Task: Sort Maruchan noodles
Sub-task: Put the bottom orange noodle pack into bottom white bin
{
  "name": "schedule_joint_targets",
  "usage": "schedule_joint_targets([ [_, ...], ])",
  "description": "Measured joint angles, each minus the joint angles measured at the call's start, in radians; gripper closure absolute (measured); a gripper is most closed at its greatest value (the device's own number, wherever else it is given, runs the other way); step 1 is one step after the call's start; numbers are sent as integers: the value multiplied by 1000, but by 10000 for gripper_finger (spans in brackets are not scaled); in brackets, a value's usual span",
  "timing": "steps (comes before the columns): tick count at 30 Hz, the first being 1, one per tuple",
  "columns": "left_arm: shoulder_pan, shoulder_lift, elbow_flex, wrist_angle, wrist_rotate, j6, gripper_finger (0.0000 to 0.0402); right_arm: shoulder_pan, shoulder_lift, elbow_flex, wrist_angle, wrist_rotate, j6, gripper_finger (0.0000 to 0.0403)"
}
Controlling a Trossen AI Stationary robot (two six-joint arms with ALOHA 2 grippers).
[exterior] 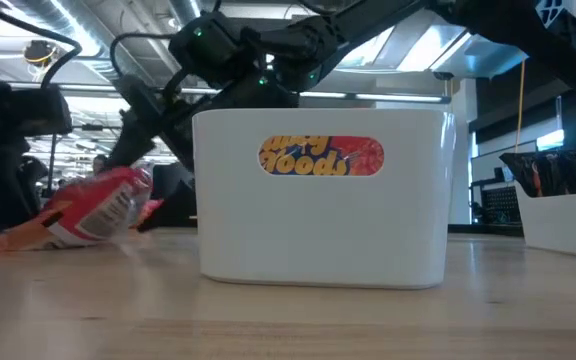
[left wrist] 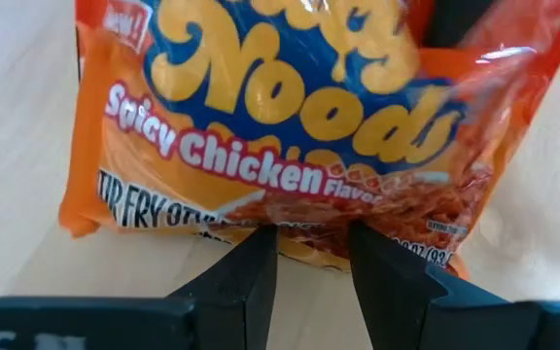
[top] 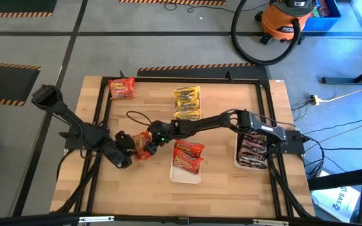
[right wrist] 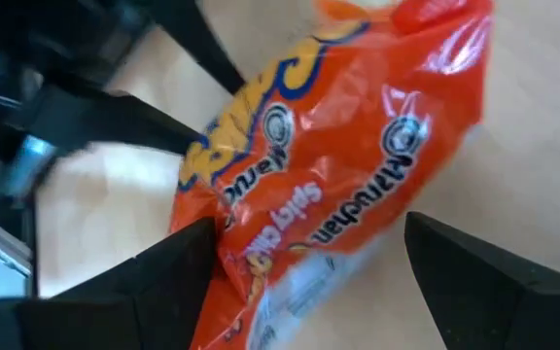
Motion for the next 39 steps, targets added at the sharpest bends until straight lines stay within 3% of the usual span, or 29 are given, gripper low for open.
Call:
schedule_joint_targets([
  [16,0,0,-29,71,-40,1,278,7,-1,0,155,-10,50,88],
  [39,1,0,-28,221,-90,80,278,7,28,0,113,30,29,89],
])
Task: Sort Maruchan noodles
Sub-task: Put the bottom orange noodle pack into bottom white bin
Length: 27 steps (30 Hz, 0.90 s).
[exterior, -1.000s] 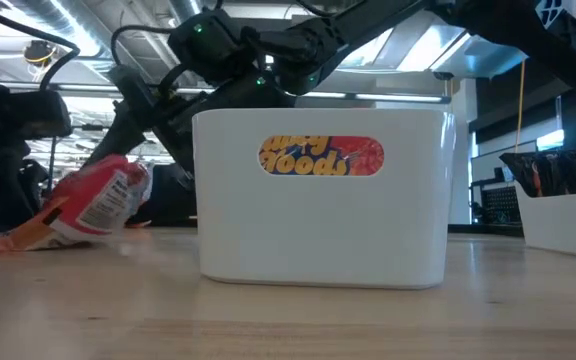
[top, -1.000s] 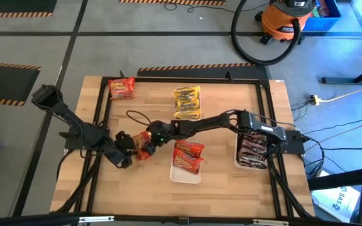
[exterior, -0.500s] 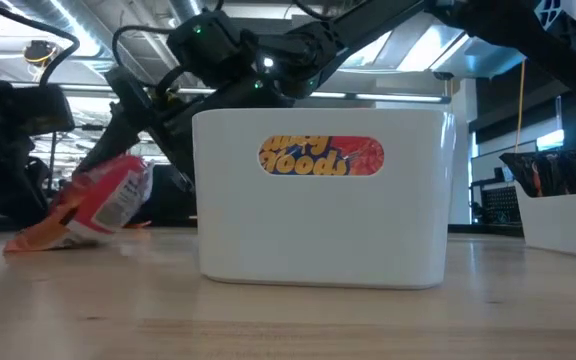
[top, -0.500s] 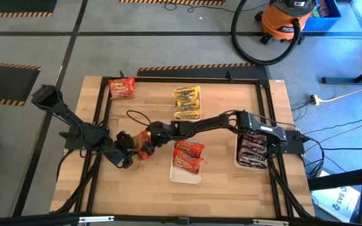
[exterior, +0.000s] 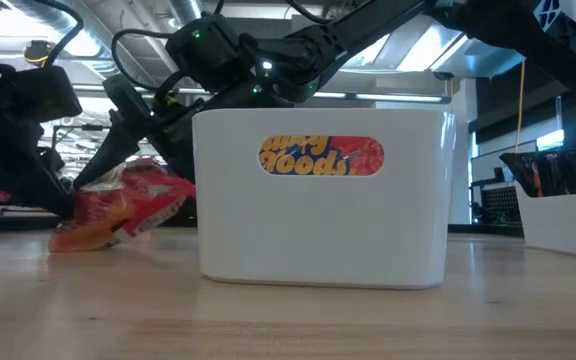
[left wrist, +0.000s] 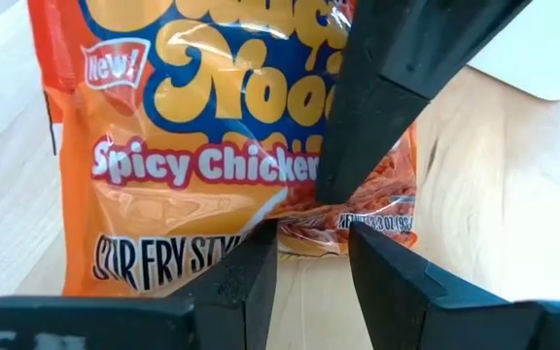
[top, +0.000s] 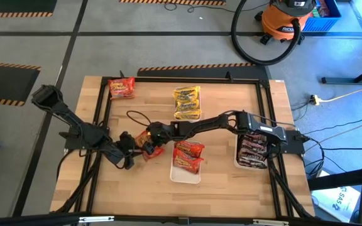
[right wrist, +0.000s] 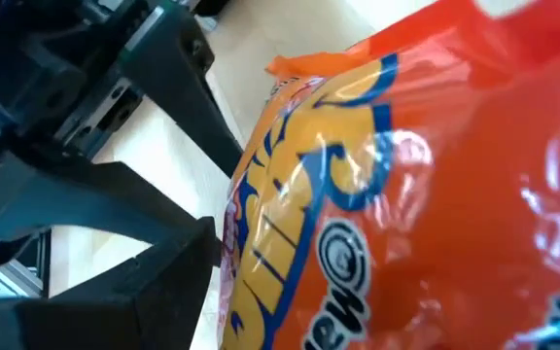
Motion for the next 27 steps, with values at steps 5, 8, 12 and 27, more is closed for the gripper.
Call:
schedule_joint_targets([
  [5,0,0,0,-2,6,0,278,0,0,0,1,-7,-33,121],
  [8,0,0,0,-5,13,0,278,0,0,0,1,-8,-57,166],
  [12,0,-12,0,-37,83,11,278,1,0,0,2,-18,-84,227],
  [27,0,-161,0,-109,189,-31,278,12,-175,0,-176,-44,-297,248],
])
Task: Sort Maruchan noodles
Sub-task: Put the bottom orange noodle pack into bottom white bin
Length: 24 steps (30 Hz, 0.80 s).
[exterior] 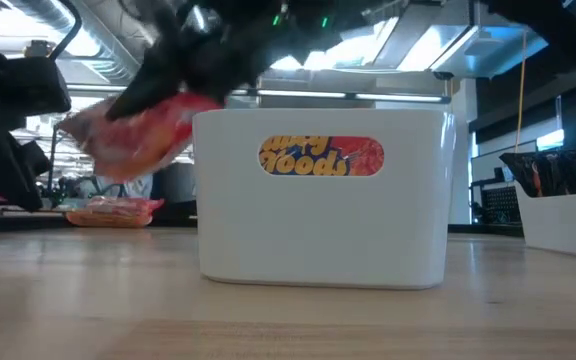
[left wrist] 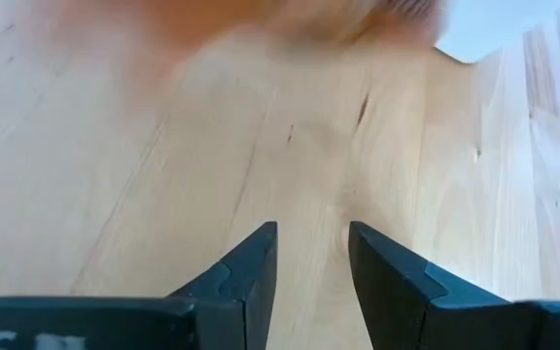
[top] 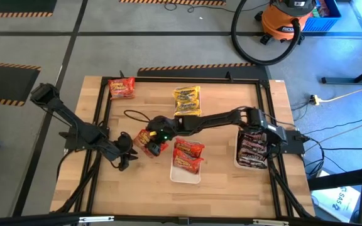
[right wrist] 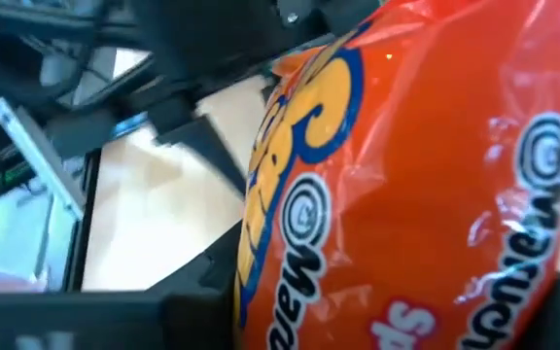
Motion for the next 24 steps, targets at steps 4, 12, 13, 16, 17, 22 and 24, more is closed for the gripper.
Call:
schedule_joint_targets([
  [4,0,0,0,10,-5,-4,278,26,-88,0,-116,8,-61,254],
  [12,0,0,0,32,-39,-4,278,121,-256,1,-380,135,-133,248],
  [13,0,0,0,33,-39,-4,278,135,-270,1,-403,148,-142,248],
  [16,0,0,0,40,-40,-5,278,181,-305,1,-517,175,-155,247],
  [17,0,0,0,45,-40,-4,278,196,-310,1,-540,188,-154,247],
  [22,0,0,0,88,-41,-6,278,271,-314,0,-652,227,-119,247],
  [24,0,1,0,120,-41,-7,278,294,-311,0,-677,231,-97,247],
])
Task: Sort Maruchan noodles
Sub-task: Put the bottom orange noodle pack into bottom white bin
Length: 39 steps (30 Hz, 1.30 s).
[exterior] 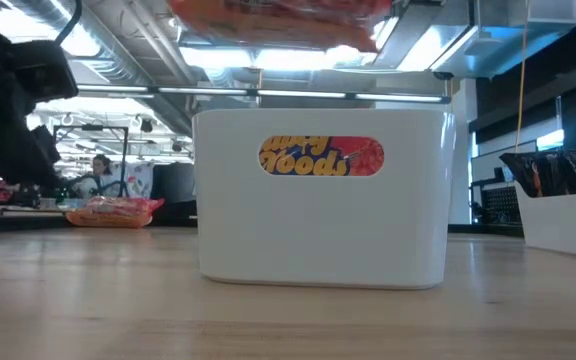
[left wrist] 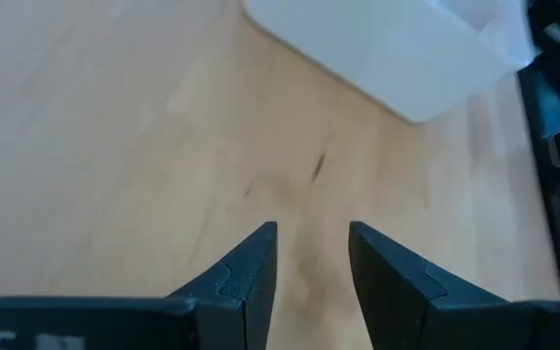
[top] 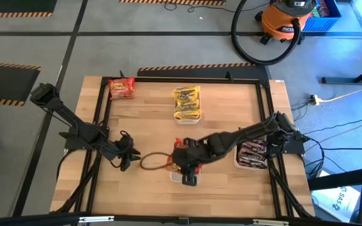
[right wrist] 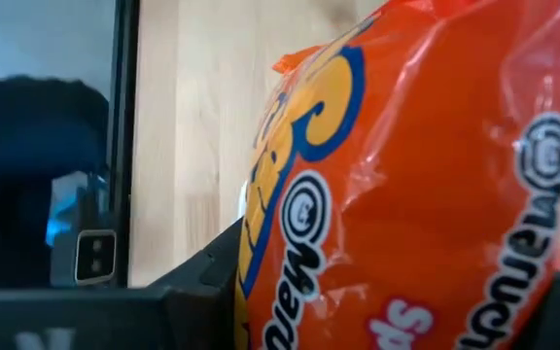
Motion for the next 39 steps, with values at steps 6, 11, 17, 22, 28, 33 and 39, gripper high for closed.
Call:
schedule_joint_targets([
  [6,0,0,0,77,-1,3,278,53,31,0,-31,72,3,247],
  [11,0,0,0,97,-1,7,278,61,77,0,-94,106,2,247],
  [17,0,0,0,106,0,7,278,52,98,-8,-128,145,-2,246],
  [22,0,0,0,108,0,11,278,51,121,-9,-149,147,-9,246],
  [28,0,0,0,106,-1,11,278,47,158,-9,-141,128,-30,246],
  [33,0,0,0,105,-1,11,278,45,194,-9,-139,127,-37,246],
  [39,0,0,0,105,-3,12,278,44,248,-9,-139,119,-40,246],
])
